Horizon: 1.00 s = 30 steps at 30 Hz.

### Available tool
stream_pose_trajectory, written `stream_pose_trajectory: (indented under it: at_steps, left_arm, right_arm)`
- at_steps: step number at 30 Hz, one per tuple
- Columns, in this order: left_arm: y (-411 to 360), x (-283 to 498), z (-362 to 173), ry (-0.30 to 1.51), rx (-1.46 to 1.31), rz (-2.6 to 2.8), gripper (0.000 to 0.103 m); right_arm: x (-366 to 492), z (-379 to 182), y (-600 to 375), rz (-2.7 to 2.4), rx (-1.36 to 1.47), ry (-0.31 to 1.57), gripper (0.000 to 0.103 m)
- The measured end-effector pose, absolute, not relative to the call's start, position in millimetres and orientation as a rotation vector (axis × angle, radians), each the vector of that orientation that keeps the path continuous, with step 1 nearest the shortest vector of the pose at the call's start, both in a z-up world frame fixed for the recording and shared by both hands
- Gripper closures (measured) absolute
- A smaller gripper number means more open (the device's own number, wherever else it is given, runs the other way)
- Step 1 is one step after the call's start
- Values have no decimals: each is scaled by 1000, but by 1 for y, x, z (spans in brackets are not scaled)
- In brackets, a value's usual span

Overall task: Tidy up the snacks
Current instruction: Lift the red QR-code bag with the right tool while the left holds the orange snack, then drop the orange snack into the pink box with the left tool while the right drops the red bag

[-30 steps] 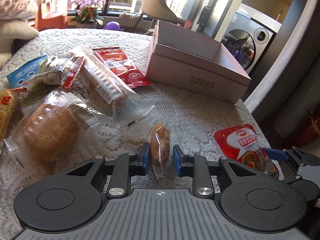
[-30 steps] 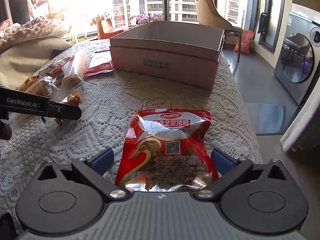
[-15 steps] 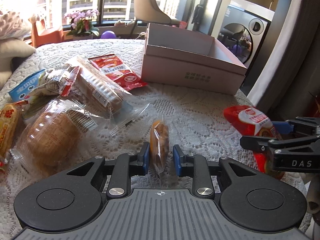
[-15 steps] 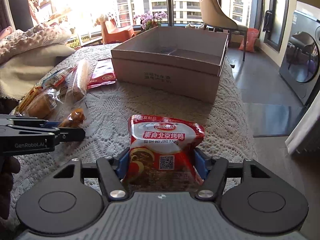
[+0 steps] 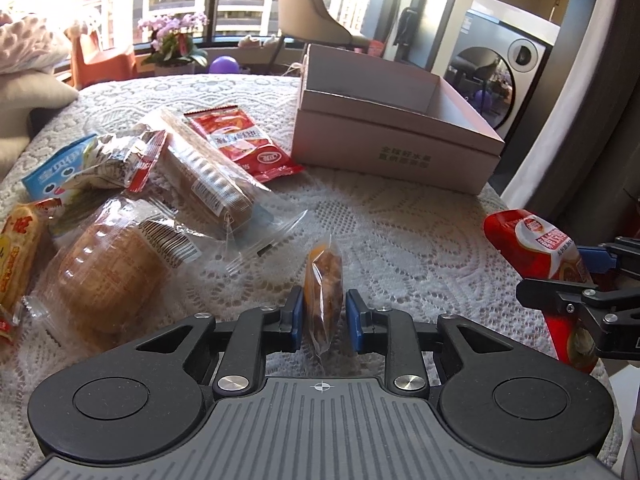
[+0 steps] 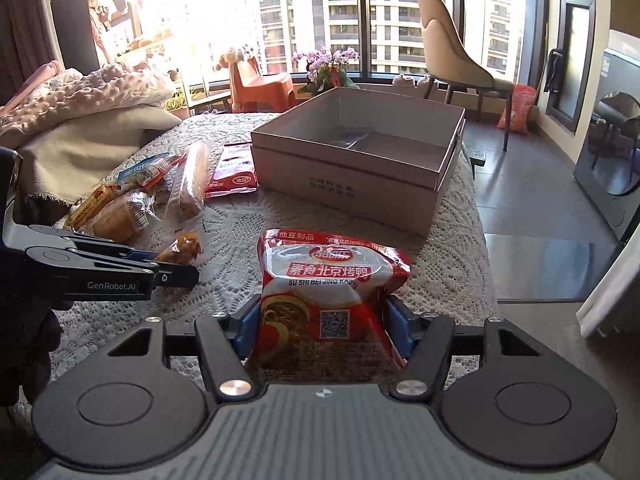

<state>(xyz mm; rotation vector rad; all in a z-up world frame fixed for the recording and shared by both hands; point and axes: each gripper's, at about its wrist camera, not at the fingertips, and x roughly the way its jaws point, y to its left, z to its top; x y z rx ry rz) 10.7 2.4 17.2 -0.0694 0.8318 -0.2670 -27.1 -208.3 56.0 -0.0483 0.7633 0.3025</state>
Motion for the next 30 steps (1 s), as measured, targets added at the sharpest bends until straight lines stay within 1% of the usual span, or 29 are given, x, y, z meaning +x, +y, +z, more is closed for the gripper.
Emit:
stream_pose_trajectory:
  at_steps: [6,10,18,21,26,30]
  left_arm:
    - [-6,8,17,823,7,-269,75]
    - [-3,7,17,825,-21,-271,75]
    - [-7,3,23,809,-54,-237,80]
    - [-12,3,35,776,-47,-281,80]
    - [-14,19,75,683,-89,-329,80]
    - [-21,52,112,617,-52,-372,80]
  right_arm:
    - [-25,45,-208,273,-31,799,40]
    - [-27,44,-204,254,-37,797,40]
    - [-34,47,-209,245,-45,757,40]
    - [-36,49,-214,247,-34,745,40]
    - [-35,60,-223,239,-13,705,40]
    - [-19,93,-233,246,-7,628,40]
